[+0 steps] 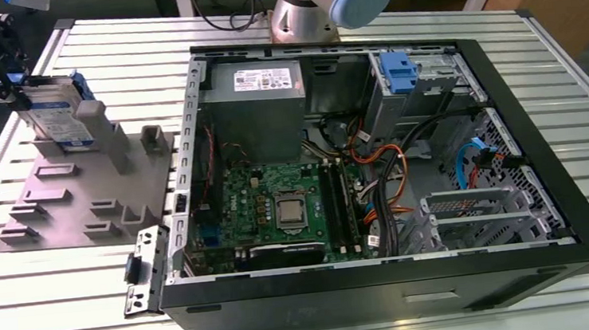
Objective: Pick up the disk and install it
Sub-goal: 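Pick up the disk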
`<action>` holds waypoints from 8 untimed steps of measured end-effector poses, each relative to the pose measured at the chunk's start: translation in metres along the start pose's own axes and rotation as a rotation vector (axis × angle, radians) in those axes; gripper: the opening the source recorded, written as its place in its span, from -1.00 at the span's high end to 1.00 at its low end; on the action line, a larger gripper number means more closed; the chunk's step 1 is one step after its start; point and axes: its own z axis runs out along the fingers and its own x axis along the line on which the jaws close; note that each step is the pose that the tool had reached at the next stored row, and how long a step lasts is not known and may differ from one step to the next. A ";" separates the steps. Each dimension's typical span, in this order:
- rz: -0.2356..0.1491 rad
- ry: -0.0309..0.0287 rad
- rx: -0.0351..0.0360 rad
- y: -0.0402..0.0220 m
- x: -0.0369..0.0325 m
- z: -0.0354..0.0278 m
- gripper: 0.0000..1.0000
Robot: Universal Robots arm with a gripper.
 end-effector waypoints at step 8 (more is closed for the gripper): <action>0.001 0.0001 0.0000 0.0000 -0.0001 0.0000 0.25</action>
